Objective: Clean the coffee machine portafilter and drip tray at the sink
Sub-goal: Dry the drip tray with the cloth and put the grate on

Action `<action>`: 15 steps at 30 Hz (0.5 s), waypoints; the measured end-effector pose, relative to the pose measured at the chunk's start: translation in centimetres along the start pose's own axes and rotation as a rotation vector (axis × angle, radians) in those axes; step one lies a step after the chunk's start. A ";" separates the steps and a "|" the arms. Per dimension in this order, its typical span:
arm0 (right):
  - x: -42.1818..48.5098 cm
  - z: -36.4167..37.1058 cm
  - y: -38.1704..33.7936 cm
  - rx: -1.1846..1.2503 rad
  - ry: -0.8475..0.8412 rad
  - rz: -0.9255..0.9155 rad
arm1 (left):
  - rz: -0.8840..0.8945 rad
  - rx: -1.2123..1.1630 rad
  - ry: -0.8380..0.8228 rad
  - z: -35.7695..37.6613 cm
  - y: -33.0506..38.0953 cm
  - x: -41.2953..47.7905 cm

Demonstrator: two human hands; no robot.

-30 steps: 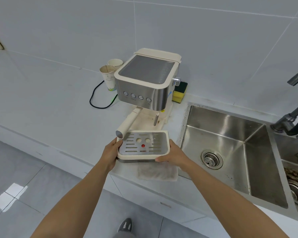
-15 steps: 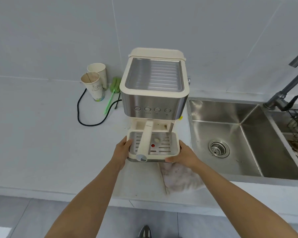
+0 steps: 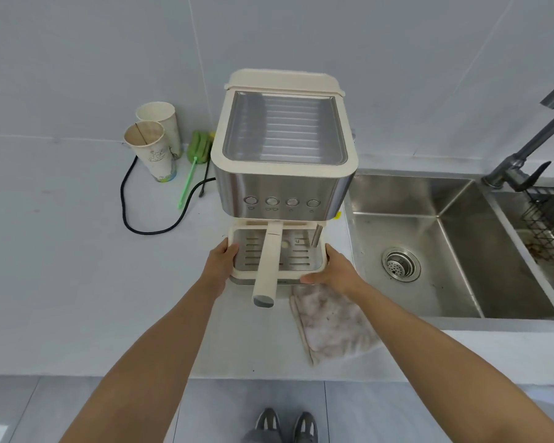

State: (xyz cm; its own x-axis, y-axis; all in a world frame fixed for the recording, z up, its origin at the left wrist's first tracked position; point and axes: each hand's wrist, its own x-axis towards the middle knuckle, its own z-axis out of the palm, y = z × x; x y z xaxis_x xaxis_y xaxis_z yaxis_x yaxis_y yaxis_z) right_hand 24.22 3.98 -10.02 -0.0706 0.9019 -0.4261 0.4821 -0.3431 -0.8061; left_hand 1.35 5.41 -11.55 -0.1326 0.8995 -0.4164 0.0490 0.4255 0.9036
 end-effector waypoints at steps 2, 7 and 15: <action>0.4 0.2 0.0 -0.013 0.008 0.005 | -0.010 0.003 0.000 0.0 0.0 0.5; 1.0 0.8 0.3 -0.089 0.027 0.022 | -0.007 0.042 0.028 0.1 -0.1 1.6; 1.8 1.7 0.5 -0.206 0.059 0.054 | -0.007 0.127 0.131 0.5 -0.7 3.2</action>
State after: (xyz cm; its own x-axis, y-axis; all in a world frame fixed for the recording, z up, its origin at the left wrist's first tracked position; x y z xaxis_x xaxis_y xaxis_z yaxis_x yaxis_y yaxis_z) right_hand 22.88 5.00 -11.91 0.0084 0.8995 -0.4368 0.6524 -0.3360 -0.6794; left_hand 1.42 8.02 -13.51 -0.2603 0.8795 -0.3985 0.1715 0.4483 0.8773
